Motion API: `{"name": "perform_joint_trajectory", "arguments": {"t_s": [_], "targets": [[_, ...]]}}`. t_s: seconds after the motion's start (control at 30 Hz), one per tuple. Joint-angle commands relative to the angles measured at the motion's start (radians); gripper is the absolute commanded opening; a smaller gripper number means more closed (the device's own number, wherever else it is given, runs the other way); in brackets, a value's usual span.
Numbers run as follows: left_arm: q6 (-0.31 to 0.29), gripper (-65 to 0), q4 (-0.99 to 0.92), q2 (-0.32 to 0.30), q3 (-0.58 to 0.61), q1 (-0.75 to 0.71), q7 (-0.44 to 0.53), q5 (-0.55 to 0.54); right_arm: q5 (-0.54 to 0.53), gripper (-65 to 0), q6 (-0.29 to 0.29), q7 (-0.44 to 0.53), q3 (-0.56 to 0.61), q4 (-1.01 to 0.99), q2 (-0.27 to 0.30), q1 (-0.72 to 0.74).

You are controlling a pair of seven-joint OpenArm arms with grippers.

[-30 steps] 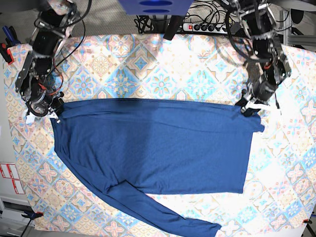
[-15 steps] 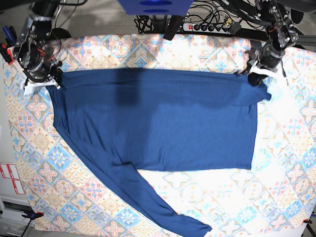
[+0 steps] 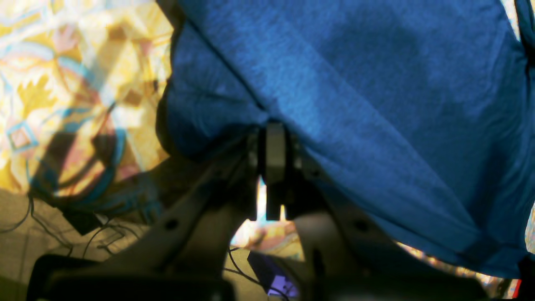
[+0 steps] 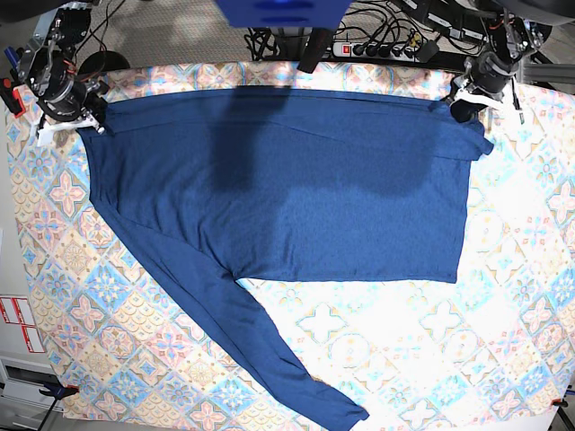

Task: Fold the T-shirt properly
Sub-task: 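Pull the shirt back toward the robot with both grippers, flattening it, then release the shirt and move both grippers to its side edges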

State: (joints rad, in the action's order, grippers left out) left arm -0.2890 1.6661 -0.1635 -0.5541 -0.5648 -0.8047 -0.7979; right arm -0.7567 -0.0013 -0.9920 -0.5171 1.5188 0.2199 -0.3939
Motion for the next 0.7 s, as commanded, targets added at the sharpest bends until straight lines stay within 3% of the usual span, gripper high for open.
{"name": "perform_joint_trajectory", "arguments": {"t_s": [0.0, 0.1, 0.27, 0.4, 0.67], "targets": [[-0.002, -65.0, 0.015, -0.012, -0.01, -0.007, 0.017, -0.005, 0.006, -64.7, 0.001, 0.02, -0.007, 0.012, 0.022, -0.003], [-0.002, -65.0, 0.015, -0.011, -0.01, -0.008, 0.015, -0.004, 0.006, -63.5, 0.001, 0.02, -0.005, 0.006, 0.022, -0.003], [-0.002, -62.1, 0.015, -0.009, -0.007, -0.037, 0.015, -0.007, 0.007, -53.7, 0.001, -0.038, -0.015, 0.009, 0.022, -0.003], [0.001, -52.8, 0.015, -0.008, -0.007, -0.062, 0.015, -0.005, 0.007, -48.0, -0.001, -0.052, -0.015, 0.015, 0.022, -0.003], [0.001, -36.9, 0.018, -0.012, -0.008, -0.099, 0.015, -0.012, 0.007, -47.5, -0.001, -0.054, -0.12, 0.016, 0.02, -0.004]]}}
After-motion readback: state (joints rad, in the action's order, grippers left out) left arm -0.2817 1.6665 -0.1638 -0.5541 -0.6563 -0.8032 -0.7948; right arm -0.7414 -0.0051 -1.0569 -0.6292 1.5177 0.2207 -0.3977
